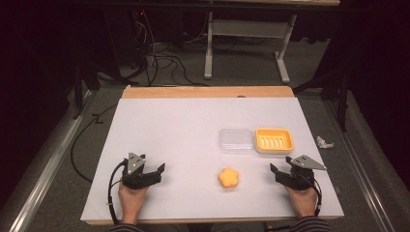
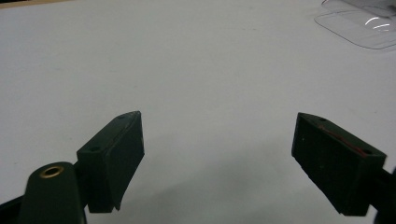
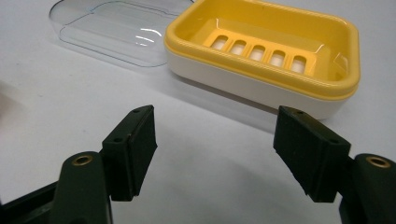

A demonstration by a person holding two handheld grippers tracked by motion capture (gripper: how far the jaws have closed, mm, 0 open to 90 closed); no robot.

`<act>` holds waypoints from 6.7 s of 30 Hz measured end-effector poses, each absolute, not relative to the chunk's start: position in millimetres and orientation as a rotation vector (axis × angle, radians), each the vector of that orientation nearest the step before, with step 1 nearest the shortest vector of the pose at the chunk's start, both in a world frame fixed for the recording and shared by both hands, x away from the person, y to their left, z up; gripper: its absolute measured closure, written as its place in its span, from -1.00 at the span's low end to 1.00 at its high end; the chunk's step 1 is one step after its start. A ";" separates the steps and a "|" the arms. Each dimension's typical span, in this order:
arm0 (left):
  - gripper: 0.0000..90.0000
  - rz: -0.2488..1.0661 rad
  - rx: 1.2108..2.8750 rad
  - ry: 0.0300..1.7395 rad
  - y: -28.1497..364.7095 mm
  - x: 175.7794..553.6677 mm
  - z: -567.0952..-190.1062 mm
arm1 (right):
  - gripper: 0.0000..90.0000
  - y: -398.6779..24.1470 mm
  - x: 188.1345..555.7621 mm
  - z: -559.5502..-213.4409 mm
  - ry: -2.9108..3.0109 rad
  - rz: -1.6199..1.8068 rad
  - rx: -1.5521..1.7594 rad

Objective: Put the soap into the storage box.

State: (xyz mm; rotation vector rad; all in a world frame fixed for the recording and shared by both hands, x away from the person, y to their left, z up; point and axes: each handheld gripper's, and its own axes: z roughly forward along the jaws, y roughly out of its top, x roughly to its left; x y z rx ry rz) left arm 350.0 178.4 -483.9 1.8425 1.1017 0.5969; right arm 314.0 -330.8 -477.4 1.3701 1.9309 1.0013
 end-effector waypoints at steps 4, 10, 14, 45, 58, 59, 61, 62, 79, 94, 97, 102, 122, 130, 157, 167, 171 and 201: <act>-0.60 0.600 1.847 1.102 177.8 350.0 -483.9 | -0.33 -332.6 314.0 -476.7 1.924 1.014 1.392; -0.62 0.590 1.838 1.100 179.4 349.8 -483.8 | -0.35 -333.8 312.1 -476.1 1.932 1.040 1.427; -0.61 0.583 1.842 1.095 179.3 350.0 -483.8 | -0.35 -330.9 309.6 -475.6 1.942 1.054 1.420; -0.61 0.590 1.844 1.091 178.4 349.8 -483.9 | -0.40 -297.3 294.1 -466.3 2.011 1.145 1.310; -0.61 0.589 1.848 1.101 178.2 350.5 -484.0 | -0.49 -257.1 285.9 -460.7 2.165 1.182 1.197; -0.61 0.589 1.848 1.100 178.3 350.5 -484.0 | -0.50 -253.4 286.4 -460.3 2.181 1.180 1.177; -0.61 0.590 1.849 1.100 178.4 350.5 -483.9 | -0.51 -246.0 287.4 -459.7 2.205 1.179 1.153; -0.61 0.589 1.849 1.100 178.4 350.5 -483.9 | -0.52 -242.9 288.2 -459.6 2.214 1.178 1.141; -0.61 0.592 1.850 1.091 177.9 349.9 -483.9 | -0.68 -199.3 304.9 -465.4 2.363 1.091 1.004; -0.61 0.592 1.850 1.087 178.0 349.7 -483.9 | -0.58 -183.4 317.1 -476.5 2.435 0.988 0.990; -0.61 0.591 1.851 1.087 178.1 349.8 -483.8 | -0.45 -183.2 317.0 -477.8 2.432 0.992 0.986; -0.61 0.591 1.849 1.088 178.1 349.8 -483.9 | -0.44 -183.8 317.0 -478.2 2.437 0.999 0.982; -0.58 0.587 1.853 1.109 178.2 351.5 -484.1 | -0.43 -201.7 315.5 -466.9 2.371 1.035 1.011; -0.58 0.586 1.851 1.112 178.4 351.5 -484.1 | -0.43 -223.1 315.8 -455.4 2.323 1.052 1.053; -0.59 0.591 1.849 1.119 178.5 351.4 -484.0 | -0.43 -268.7 315.1 -436.9 2.252 1.080 1.142; -0.59 0.590 1.852 1.118 178.4 351.5 -484.0 | -0.43 -284.6 317.1 -431.8 2.213 1.075 1.180; -0.58 0.588 1.850 1.121 178.5 351.7 -484.1 | -0.43 -290.0 318.7 -430.0 2.195 1.076 1.194; -0.54 0.577 1.859 1.126 177.9 353.1 -484.4 | -0.43 -325.0 326.5 -416.3 2.050 1.075 1.307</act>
